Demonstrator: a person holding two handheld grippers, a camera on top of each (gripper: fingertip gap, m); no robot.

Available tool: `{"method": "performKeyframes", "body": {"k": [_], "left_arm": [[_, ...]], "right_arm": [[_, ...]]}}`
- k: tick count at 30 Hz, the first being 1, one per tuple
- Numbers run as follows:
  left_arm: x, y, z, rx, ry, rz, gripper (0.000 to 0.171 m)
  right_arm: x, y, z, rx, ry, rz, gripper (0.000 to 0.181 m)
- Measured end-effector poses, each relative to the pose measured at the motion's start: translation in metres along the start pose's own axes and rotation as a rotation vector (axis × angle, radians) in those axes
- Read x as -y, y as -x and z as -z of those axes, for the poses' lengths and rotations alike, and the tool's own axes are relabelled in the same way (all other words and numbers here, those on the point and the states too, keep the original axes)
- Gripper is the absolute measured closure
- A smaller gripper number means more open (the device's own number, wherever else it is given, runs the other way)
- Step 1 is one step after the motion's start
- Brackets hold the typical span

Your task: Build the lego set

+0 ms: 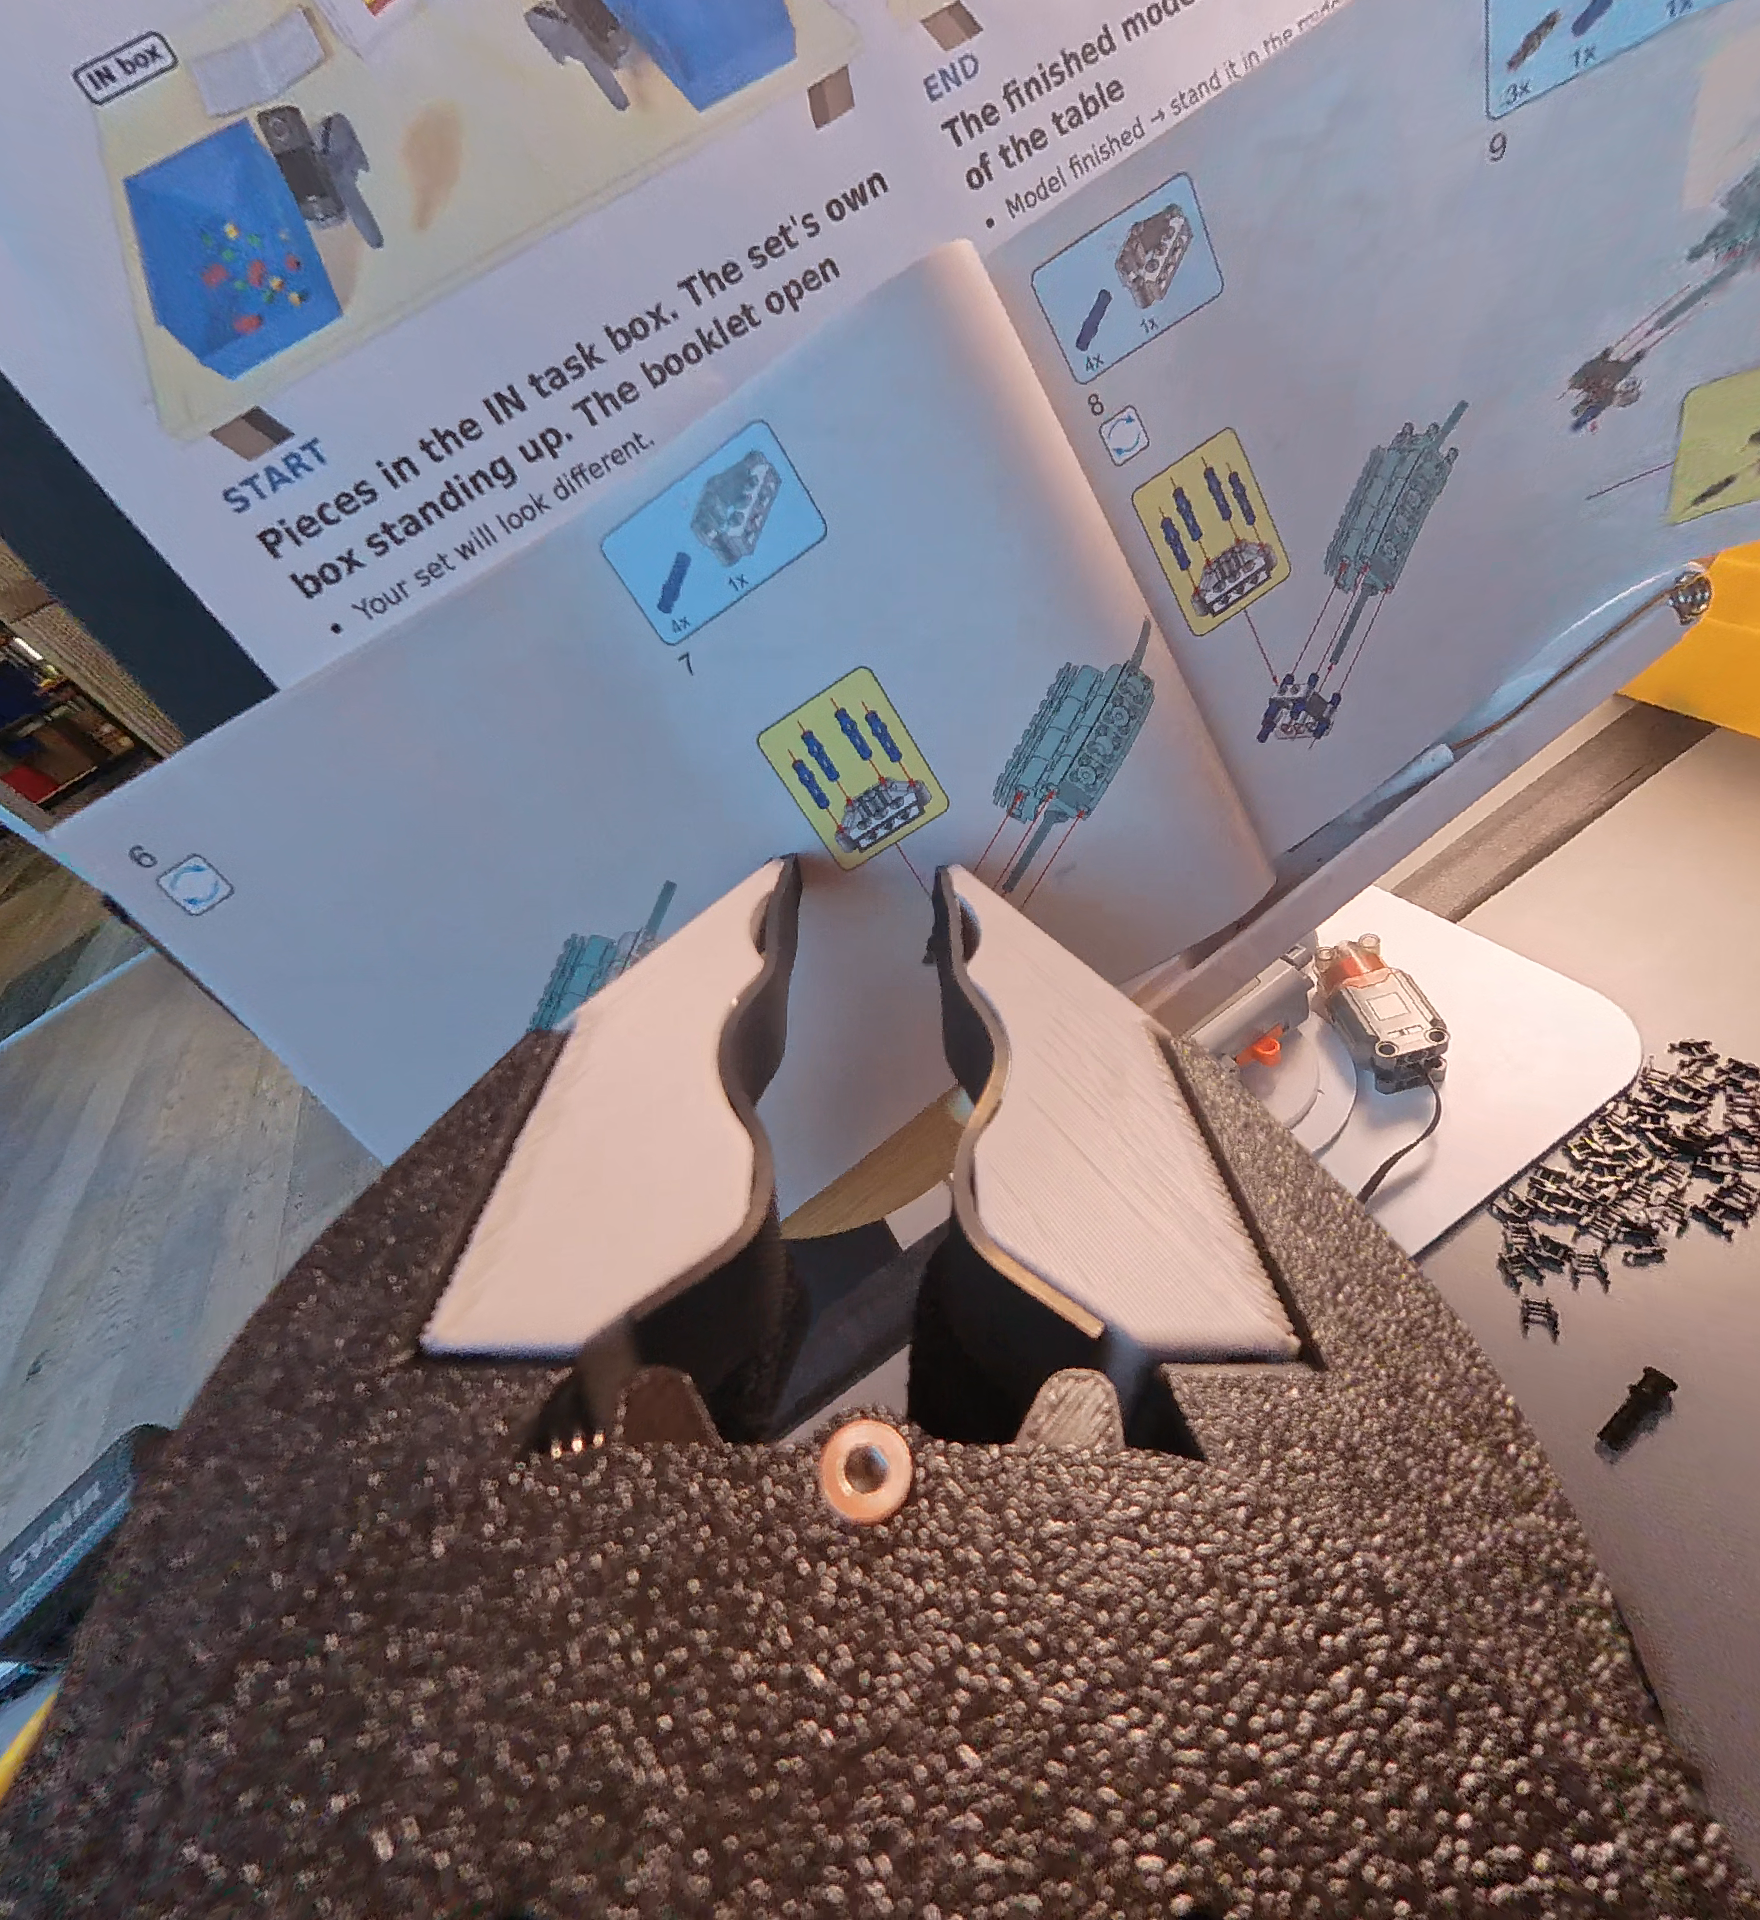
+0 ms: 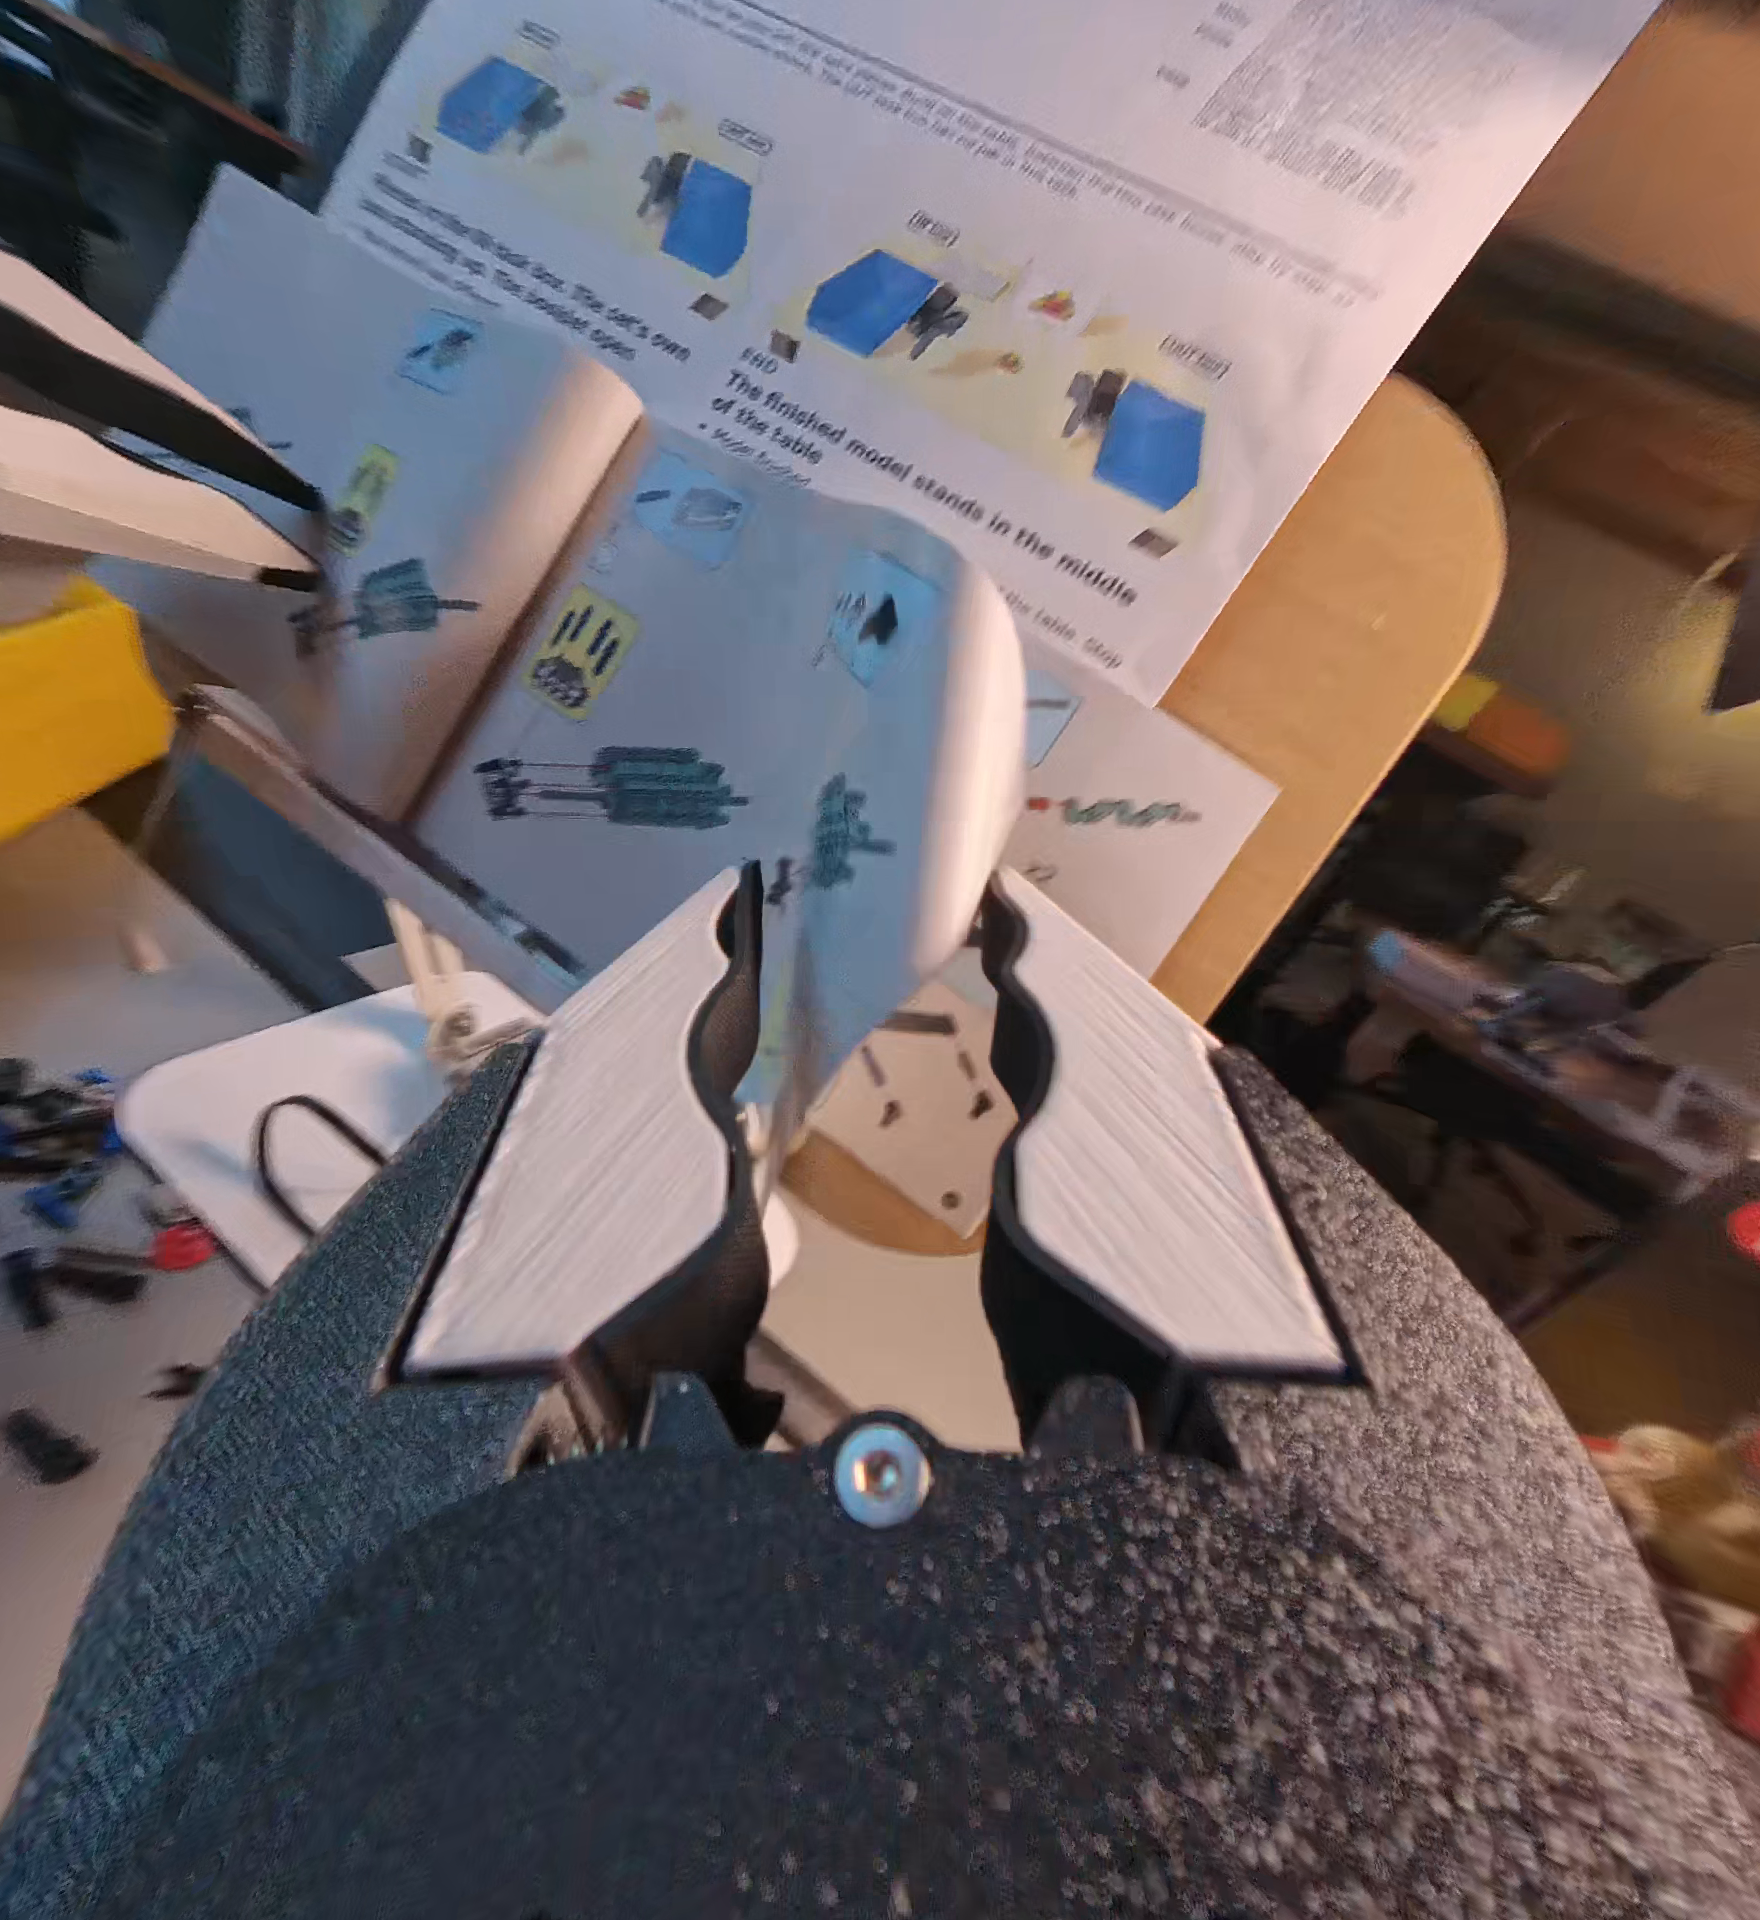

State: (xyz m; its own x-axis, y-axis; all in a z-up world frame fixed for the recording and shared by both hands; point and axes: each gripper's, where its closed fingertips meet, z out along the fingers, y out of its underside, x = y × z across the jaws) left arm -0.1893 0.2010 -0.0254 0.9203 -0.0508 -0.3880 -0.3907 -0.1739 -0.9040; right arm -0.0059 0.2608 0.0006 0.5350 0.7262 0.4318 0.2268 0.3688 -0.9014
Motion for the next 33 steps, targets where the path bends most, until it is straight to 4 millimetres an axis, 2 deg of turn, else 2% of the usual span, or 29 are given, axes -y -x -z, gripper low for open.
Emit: {"method": "performKeyframes", "body": {"k": [3, 5, 8, 10, 11, 15, 18, 21, 23, 26, 33], "left_arm": [[-0.001, 0.0, 0.001, -0.023, 0.001, 0.036, 0.146], [0.001, -0.001, 0.003, -0.041, 0.002, 0.067, 0.144], [0.005, -0.006, 0.006, -0.067, -0.001, 0.096, 0.14], [0.011, -0.009, 0.011, -0.082, -0.011, 0.112, 0.138], [0.017, -0.012, 0.016, -0.098, -0.026, 0.131, 0.138], [0.058, -0.039, 0.044, -0.224, -0.148, 0.257, 0.138], [0.088, -0.076, 0.065, -0.409, -0.232, 0.366, 0.137], [0.103, -0.103, 0.074, -0.541, -0.27, 0.452, 0.136], [0.101, -0.103, 0.071, -0.556, -0.265, 0.503, 0.143], [0.093, -0.098, 0.068, -0.593, -0.257, 0.561, 0.149], [0.096, -0.099, 0.076, -0.813, -0.337, 0.684, 0.164]], "right_arm": [[-0.02, 0.015, 0.01, 0.096, 0.031, -0.148, 0.142], [-0.023, 0.025, 0.016, 0.14, 0.019, -0.171, 0.152], [-0.015, 0.028, 0.024, 0.143, -0.019, -0.144, 0.16], [-0.004, 0.034, 0.03, 0.199, -0.053, -0.172, 0.181], [0.004, 0.039, 0.033, 0.235, -0.076, -0.201, 0.181], [0.024, 0.055, 0.036, 0.257, -0.12, -0.19, 0.181], [0.036, 0.076, 0.029, 0.251, -0.133, -0.114, 0.181], [0.04, 0.094, 0.016, 0.194, -0.105, 0.002, 0.181], [0.045, 0.106, 0.01, 0.2, -0.108, 0.012, 0.181], [0.047, 0.113, 0.005, 0.2, -0.103, -0.002, 0.181], [0.047, 0.112, 0.007, 0.246, -0.125, -0.109, 0.181]]}}
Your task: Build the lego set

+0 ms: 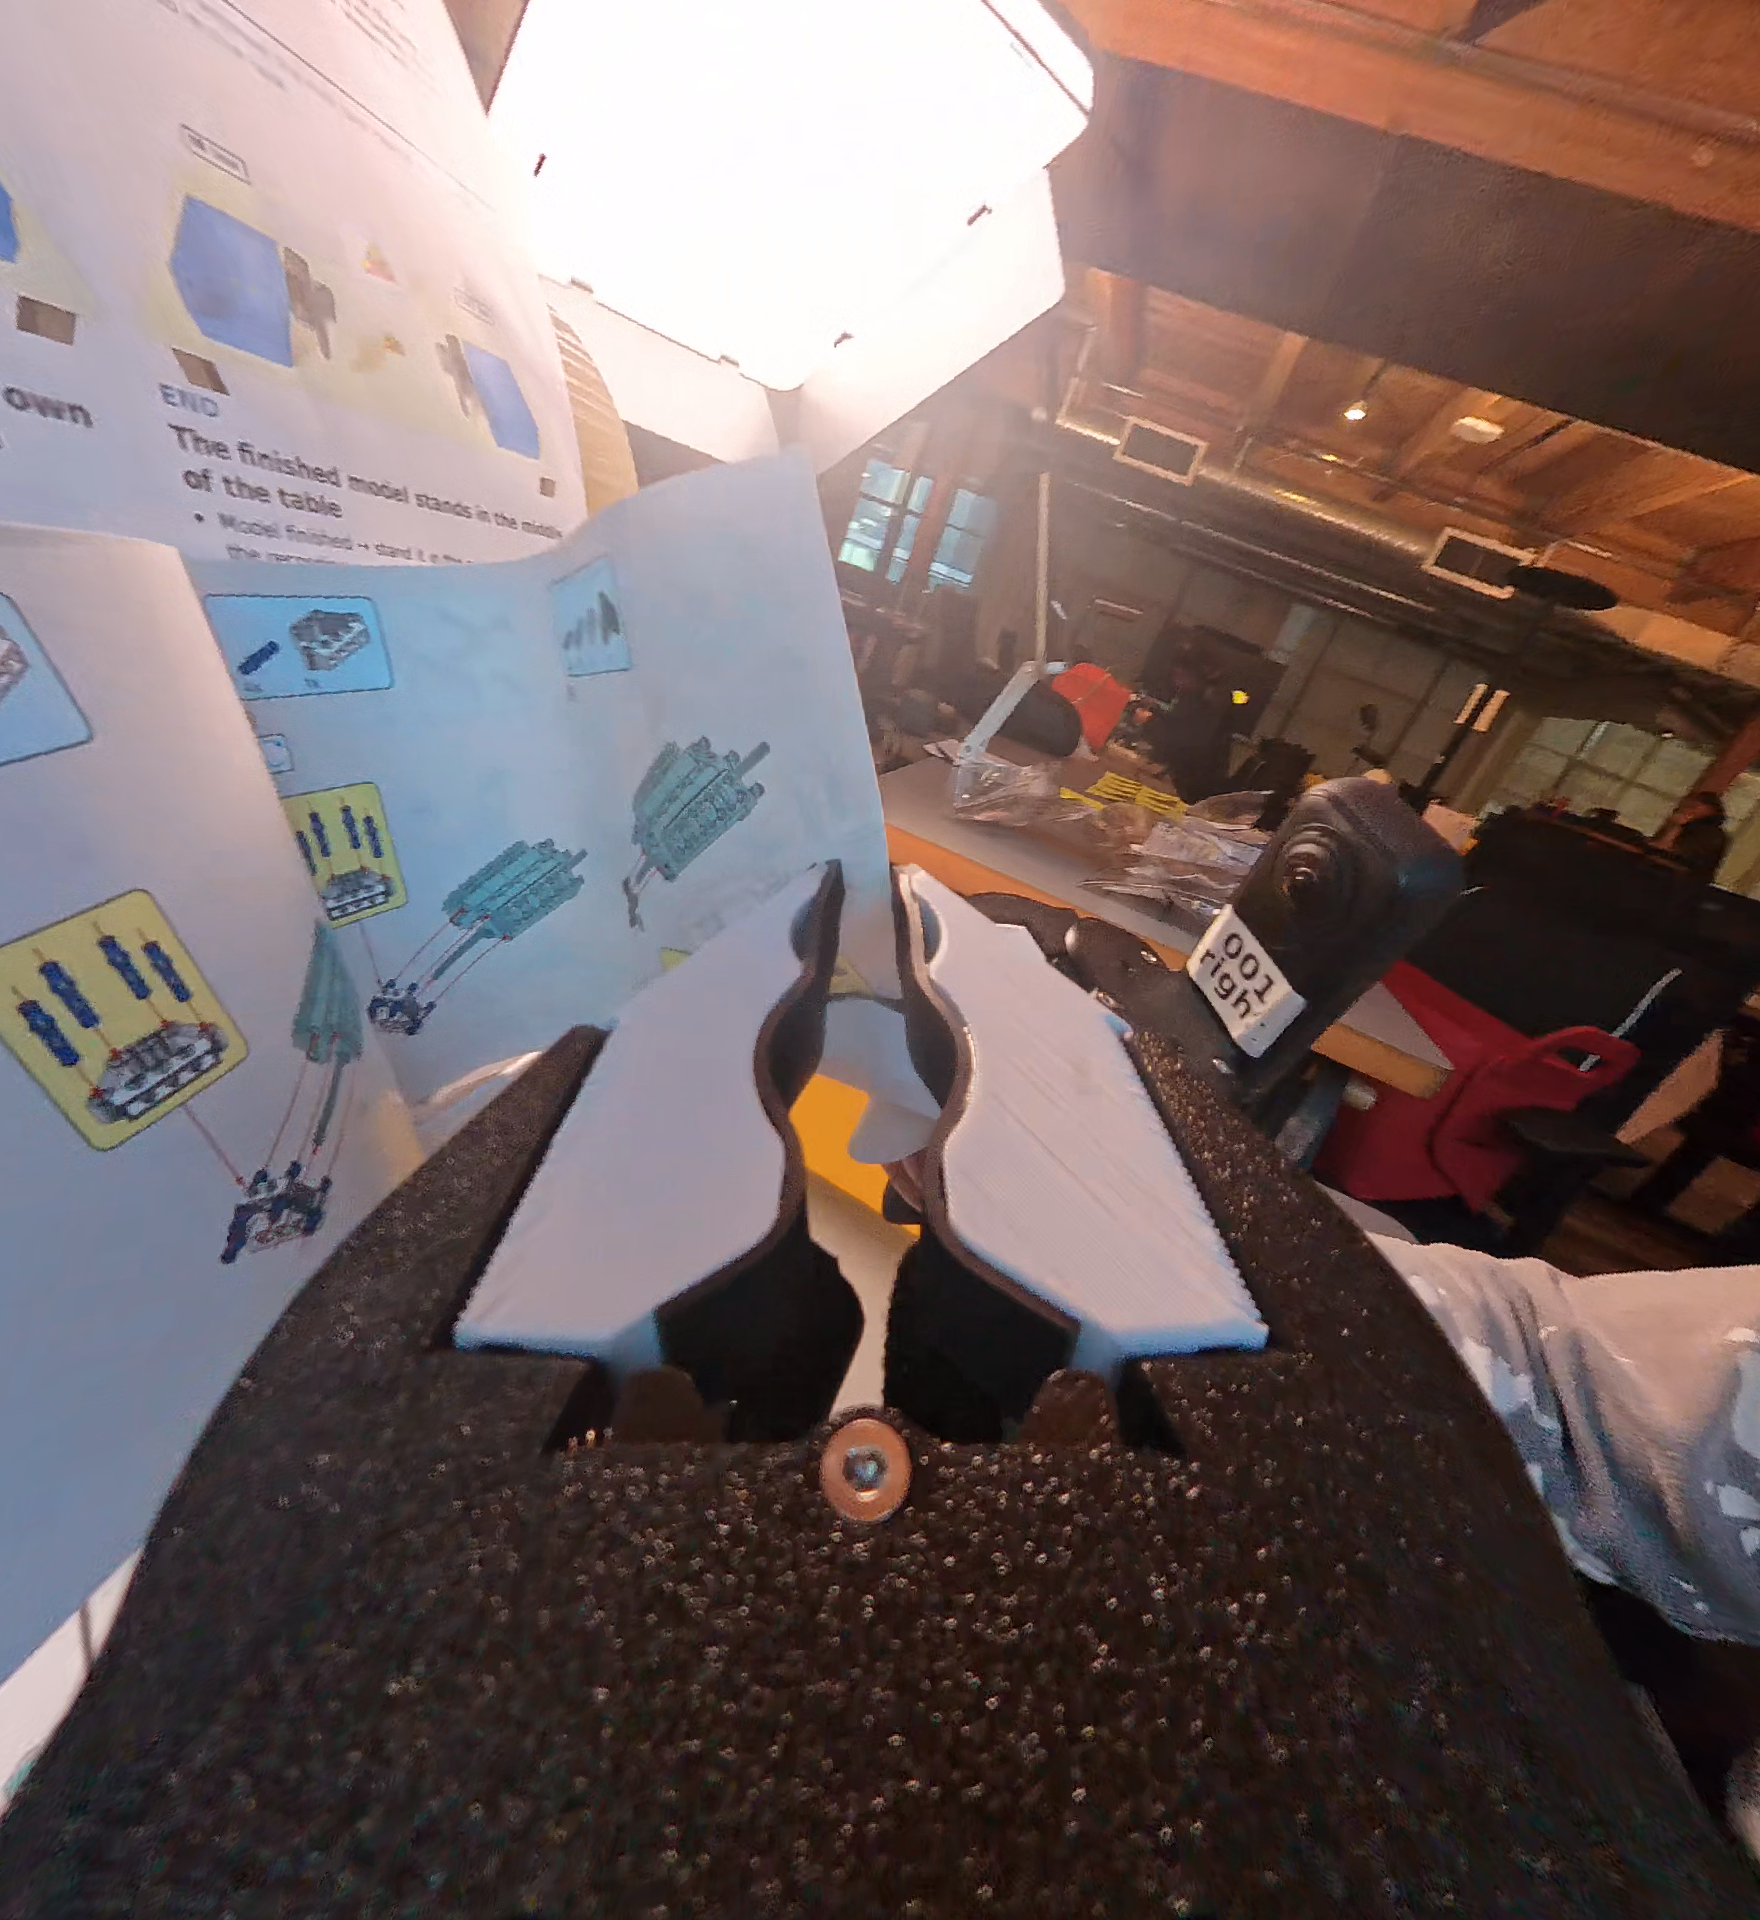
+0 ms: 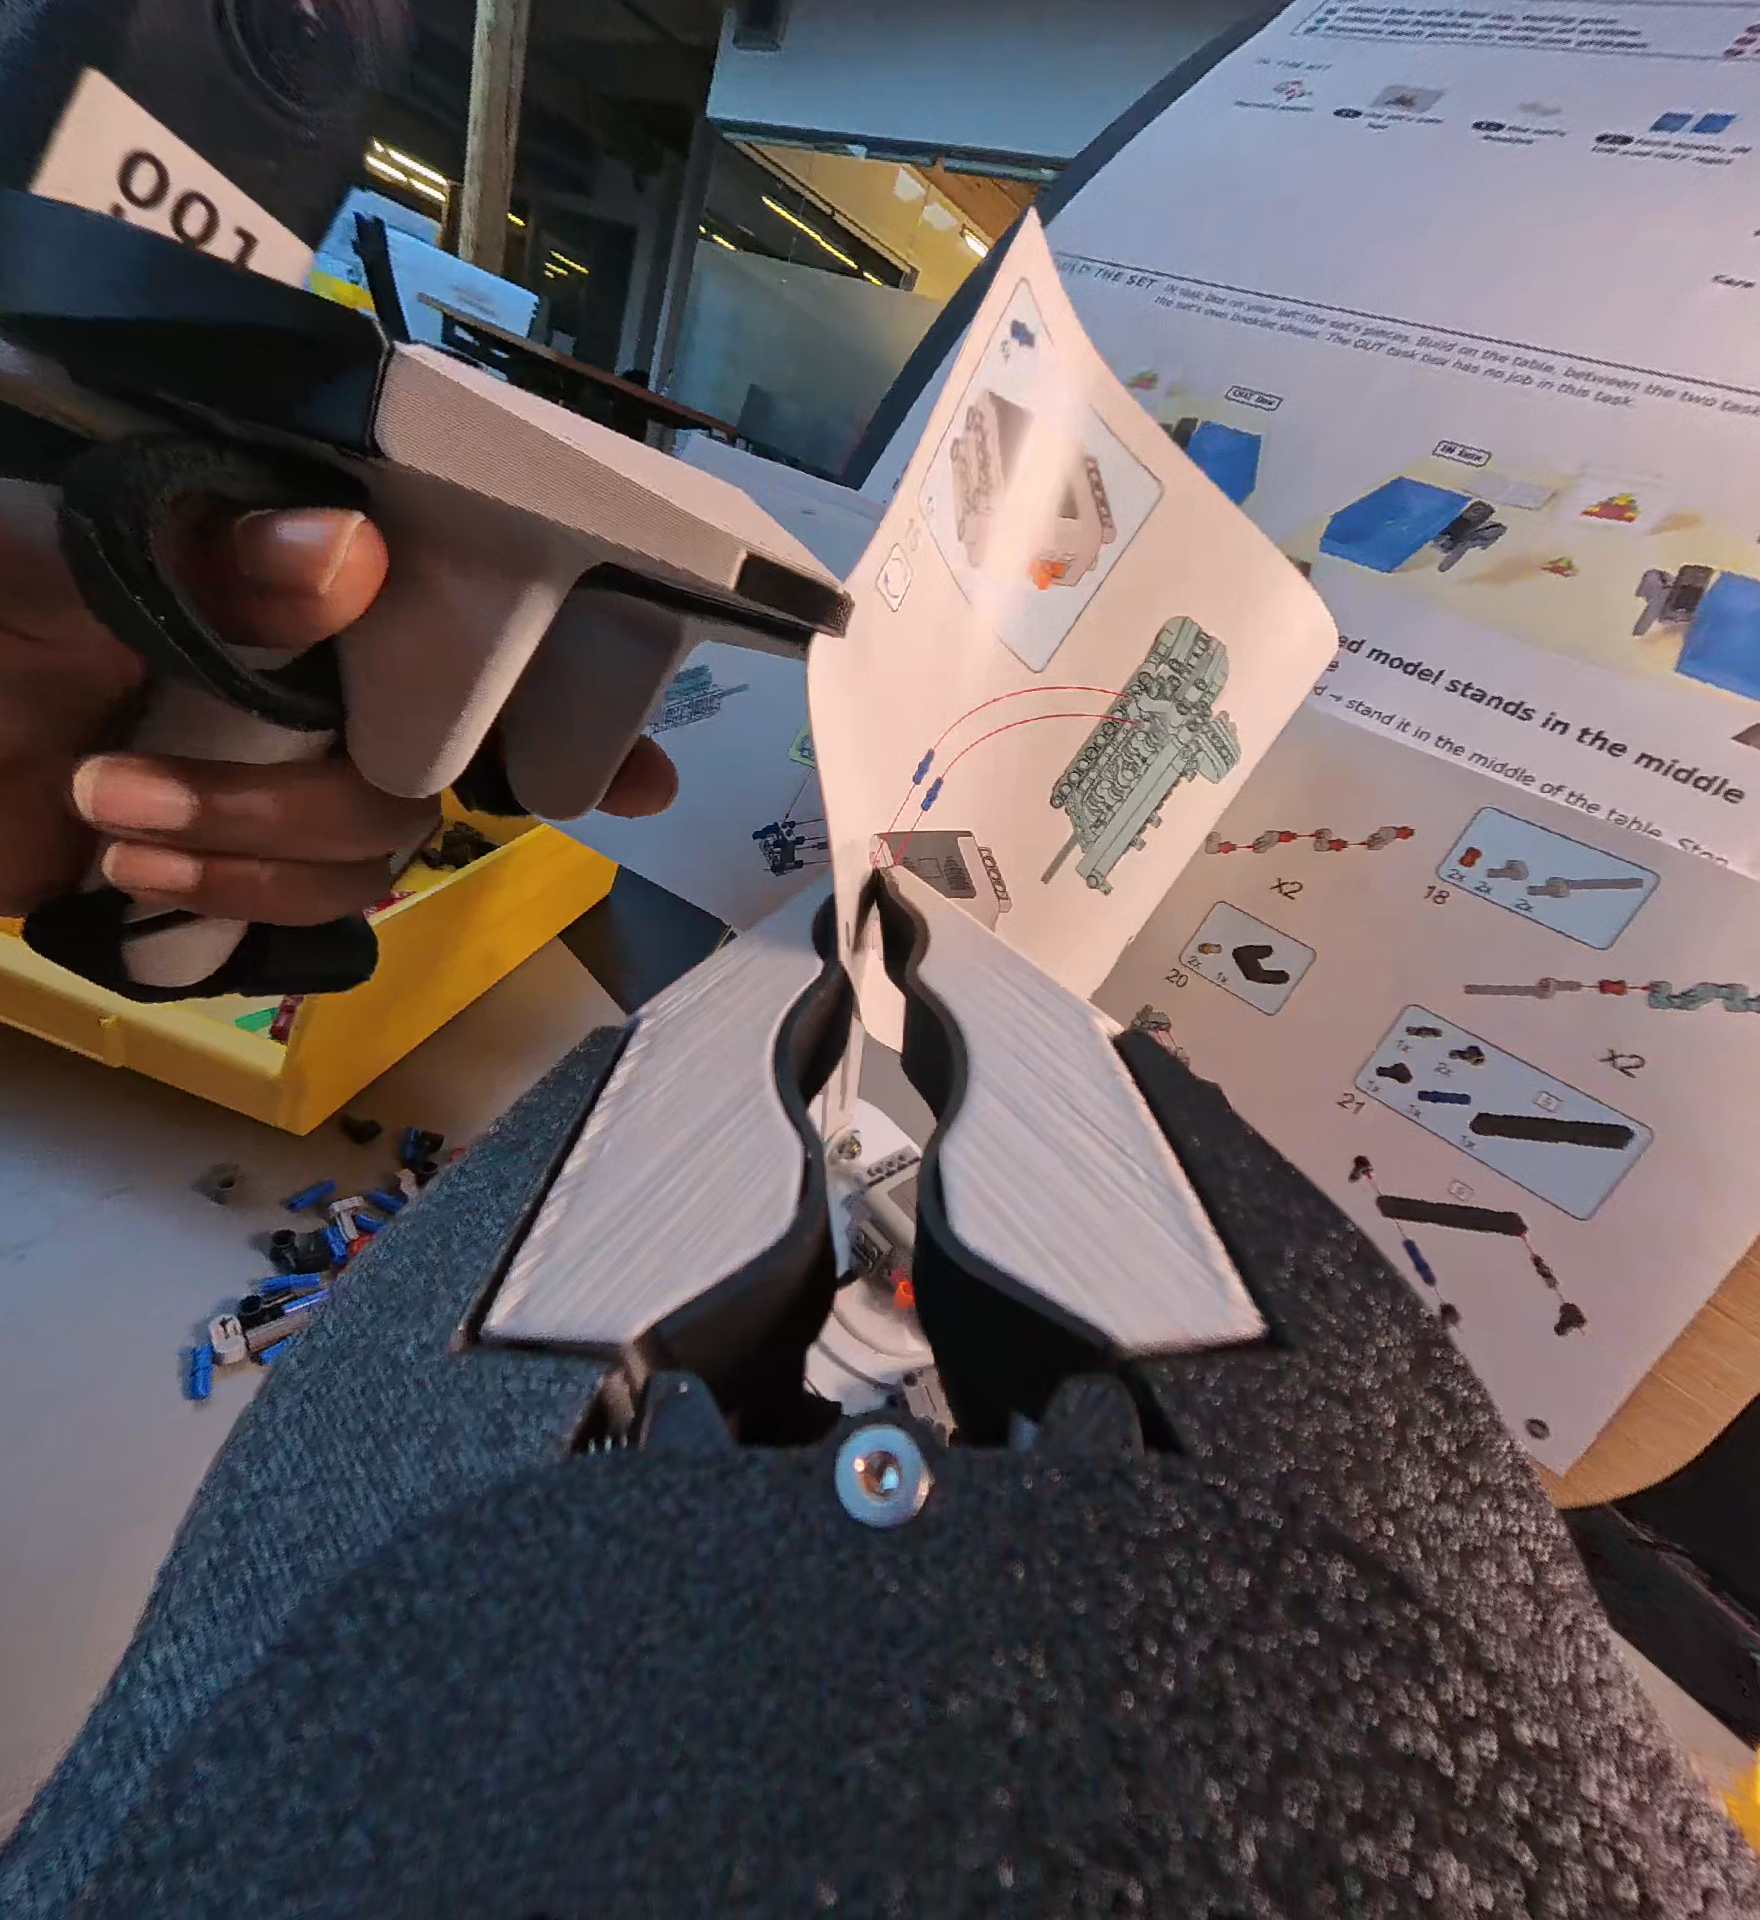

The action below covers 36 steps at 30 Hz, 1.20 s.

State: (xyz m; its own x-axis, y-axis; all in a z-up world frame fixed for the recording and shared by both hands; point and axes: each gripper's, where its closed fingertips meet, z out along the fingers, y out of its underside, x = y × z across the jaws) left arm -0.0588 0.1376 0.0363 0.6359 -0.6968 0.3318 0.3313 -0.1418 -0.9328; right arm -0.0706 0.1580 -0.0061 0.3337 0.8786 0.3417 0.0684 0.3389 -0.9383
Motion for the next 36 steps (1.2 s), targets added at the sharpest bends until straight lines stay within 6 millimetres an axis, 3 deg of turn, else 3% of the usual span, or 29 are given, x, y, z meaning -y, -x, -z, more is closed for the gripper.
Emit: {"method": "performKeyframes", "body": {"k": [12, 18, 22, 24, 26, 30, 36], "left_arm": [[0.001, -0.014, -0.004, -0.207, -0.032, 0.064, 0.171], [0.001, -0.013, -0.001, -0.217, -0.031, 0.071, 0.171], [-0.003, -0.017, -0.002, -0.228, -0.011, 0.045, 0.171], [-0.005, -0.02, -0.004, -0.242, -0.002, 0.048, 0.171], [-0.005, -0.018, -0.006, -0.231, 0.003, 0.046, 0.171], [-0.001, -0.008, -0.001, -0.192, -0.016, 0.054, 0.17], [0.007, 0.009, 0.006, -0.123, -0.032, 0.045, 0.162]], "right_arm": [[0.006, -0.003, 0.019, 0.196, -0.105, -0.31, 0.17], [0.021, 0.005, 0.031, 0.308, -0.178, -0.386, 0.112], [0.021, -0.016, 0.024, 0.246, -0.145, -0.388, 0.09], [0.017, -0.019, 0.016, 0.259, -0.105, -0.362, 0.097], [0.017, -0.013, 0.011, 0.328, -0.099, -0.348, 0.126], [0.021, -0.01, 0.009, 0.384, -0.125, -0.336, 0.16], [0.019, -0.017, 0.011, 0.407, -0.147, -0.41, 0.165]]}}
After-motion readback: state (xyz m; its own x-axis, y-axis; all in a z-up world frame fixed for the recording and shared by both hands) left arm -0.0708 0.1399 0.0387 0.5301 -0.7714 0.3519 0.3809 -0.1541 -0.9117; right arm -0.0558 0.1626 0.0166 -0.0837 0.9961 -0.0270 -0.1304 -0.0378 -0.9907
